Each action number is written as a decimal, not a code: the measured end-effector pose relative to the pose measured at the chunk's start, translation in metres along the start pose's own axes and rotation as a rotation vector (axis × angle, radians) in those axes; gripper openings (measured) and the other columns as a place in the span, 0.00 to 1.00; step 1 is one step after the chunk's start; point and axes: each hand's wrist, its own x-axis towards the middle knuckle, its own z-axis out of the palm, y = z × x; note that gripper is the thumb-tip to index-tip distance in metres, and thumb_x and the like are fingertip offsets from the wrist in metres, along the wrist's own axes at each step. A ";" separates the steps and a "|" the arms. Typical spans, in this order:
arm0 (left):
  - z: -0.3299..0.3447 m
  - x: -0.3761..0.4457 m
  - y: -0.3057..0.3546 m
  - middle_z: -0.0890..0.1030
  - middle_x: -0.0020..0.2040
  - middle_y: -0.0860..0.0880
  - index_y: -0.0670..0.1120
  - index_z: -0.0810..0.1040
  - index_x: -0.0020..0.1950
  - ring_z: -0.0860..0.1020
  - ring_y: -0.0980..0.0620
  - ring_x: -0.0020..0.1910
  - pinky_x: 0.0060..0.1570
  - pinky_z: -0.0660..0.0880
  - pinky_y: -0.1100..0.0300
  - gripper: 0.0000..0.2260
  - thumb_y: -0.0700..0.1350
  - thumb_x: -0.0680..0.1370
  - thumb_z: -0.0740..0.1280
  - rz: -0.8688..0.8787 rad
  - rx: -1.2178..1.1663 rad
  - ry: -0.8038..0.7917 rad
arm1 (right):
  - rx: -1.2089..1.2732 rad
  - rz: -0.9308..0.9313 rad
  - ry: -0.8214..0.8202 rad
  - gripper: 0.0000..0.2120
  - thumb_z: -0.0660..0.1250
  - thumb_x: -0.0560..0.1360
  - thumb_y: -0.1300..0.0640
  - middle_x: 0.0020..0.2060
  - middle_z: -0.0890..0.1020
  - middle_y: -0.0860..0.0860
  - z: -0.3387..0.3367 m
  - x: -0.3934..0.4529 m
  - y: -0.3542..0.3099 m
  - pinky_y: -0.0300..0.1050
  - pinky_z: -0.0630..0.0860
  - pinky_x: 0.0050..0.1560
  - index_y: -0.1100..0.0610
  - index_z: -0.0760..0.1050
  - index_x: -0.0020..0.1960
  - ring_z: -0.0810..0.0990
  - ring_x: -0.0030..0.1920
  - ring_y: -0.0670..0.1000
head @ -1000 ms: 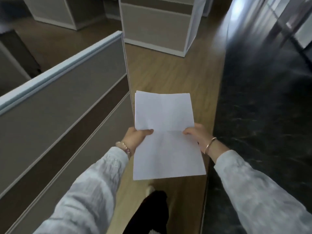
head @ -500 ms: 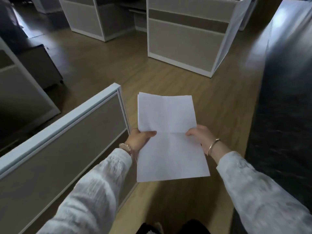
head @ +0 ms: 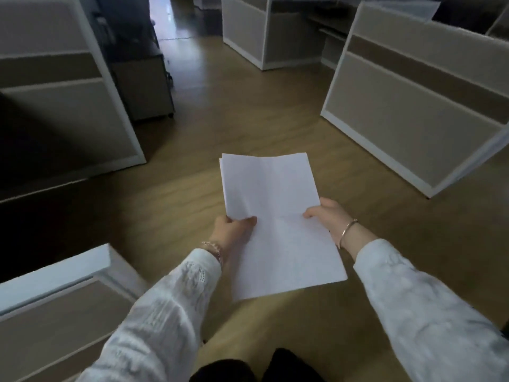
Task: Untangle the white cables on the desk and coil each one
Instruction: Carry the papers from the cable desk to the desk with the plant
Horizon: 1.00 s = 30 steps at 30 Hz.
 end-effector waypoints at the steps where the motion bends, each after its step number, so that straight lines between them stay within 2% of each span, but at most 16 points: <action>1: 0.005 0.015 0.010 0.84 0.45 0.45 0.42 0.80 0.43 0.82 0.46 0.42 0.47 0.81 0.51 0.04 0.41 0.72 0.74 0.005 -0.017 0.054 | -0.021 -0.007 -0.037 0.14 0.67 0.68 0.68 0.50 0.81 0.61 0.000 0.023 -0.013 0.54 0.77 0.52 0.63 0.76 0.54 0.80 0.46 0.59; 4: 0.006 0.044 0.036 0.82 0.39 0.50 0.44 0.79 0.41 0.80 0.52 0.36 0.37 0.79 0.61 0.03 0.39 0.73 0.72 0.014 -0.058 0.149 | -0.072 -0.020 -0.136 0.15 0.65 0.69 0.69 0.49 0.80 0.61 0.018 0.074 -0.046 0.53 0.77 0.49 0.64 0.74 0.56 0.80 0.44 0.58; 8: -0.017 0.085 0.065 0.81 0.39 0.45 0.41 0.78 0.42 0.79 0.46 0.37 0.47 0.79 0.49 0.04 0.37 0.73 0.72 -0.011 -0.174 0.290 | -0.141 -0.040 -0.315 0.14 0.63 0.69 0.70 0.46 0.80 0.60 0.068 0.147 -0.086 0.53 0.77 0.47 0.65 0.74 0.54 0.79 0.42 0.58; 10: -0.036 0.112 0.075 0.81 0.41 0.44 0.40 0.78 0.45 0.79 0.45 0.38 0.47 0.79 0.48 0.05 0.36 0.73 0.72 -0.028 -0.224 0.372 | -0.188 -0.053 -0.402 0.12 0.63 0.69 0.70 0.44 0.79 0.59 0.104 0.183 -0.107 0.53 0.76 0.46 0.64 0.74 0.52 0.79 0.42 0.58; 14: -0.081 0.159 0.097 0.81 0.37 0.45 0.41 0.77 0.43 0.79 0.49 0.31 0.28 0.78 0.60 0.05 0.37 0.72 0.73 -0.028 -0.275 0.528 | -0.285 -0.078 -0.544 0.08 0.62 0.68 0.69 0.41 0.77 0.57 0.178 0.236 -0.146 0.53 0.76 0.46 0.61 0.73 0.45 0.77 0.41 0.57; 16: -0.111 0.181 0.110 0.82 0.38 0.45 0.40 0.78 0.46 0.79 0.51 0.30 0.26 0.76 0.61 0.07 0.38 0.72 0.73 -0.037 -0.326 0.590 | -0.323 -0.097 -0.619 0.08 0.62 0.68 0.69 0.41 0.76 0.57 0.220 0.257 -0.171 0.51 0.74 0.44 0.60 0.72 0.45 0.76 0.40 0.56; 20: -0.171 0.206 0.133 0.83 0.42 0.44 0.39 0.79 0.51 0.81 0.47 0.37 0.37 0.80 0.55 0.09 0.38 0.72 0.74 -0.024 -0.394 0.670 | -0.410 -0.134 -0.760 0.09 0.62 0.67 0.68 0.41 0.77 0.58 0.307 0.286 -0.214 0.51 0.75 0.44 0.61 0.73 0.46 0.77 0.40 0.57; 23: -0.216 0.213 0.142 0.83 0.43 0.45 0.41 0.80 0.49 0.82 0.47 0.39 0.36 0.80 0.58 0.07 0.37 0.72 0.73 -0.012 -0.456 0.764 | -0.491 -0.138 -0.879 0.10 0.63 0.67 0.68 0.42 0.78 0.59 0.375 0.294 -0.234 0.53 0.77 0.47 0.62 0.74 0.48 0.79 0.41 0.58; 26: -0.257 0.214 0.143 0.84 0.47 0.43 0.39 0.80 0.54 0.82 0.45 0.44 0.40 0.79 0.56 0.11 0.38 0.72 0.73 -0.022 -0.515 0.853 | -0.563 -0.155 -0.975 0.11 0.63 0.67 0.68 0.42 0.79 0.59 0.439 0.292 -0.246 0.54 0.77 0.48 0.63 0.74 0.49 0.79 0.42 0.58; 30: -0.307 0.214 0.139 0.82 0.51 0.44 0.43 0.78 0.53 0.81 0.43 0.49 0.47 0.76 0.52 0.10 0.41 0.73 0.72 -0.021 -0.605 0.989 | -0.667 -0.219 -1.118 0.12 0.63 0.67 0.67 0.44 0.81 0.60 0.529 0.286 -0.255 0.49 0.77 0.44 0.64 0.75 0.50 0.80 0.41 0.57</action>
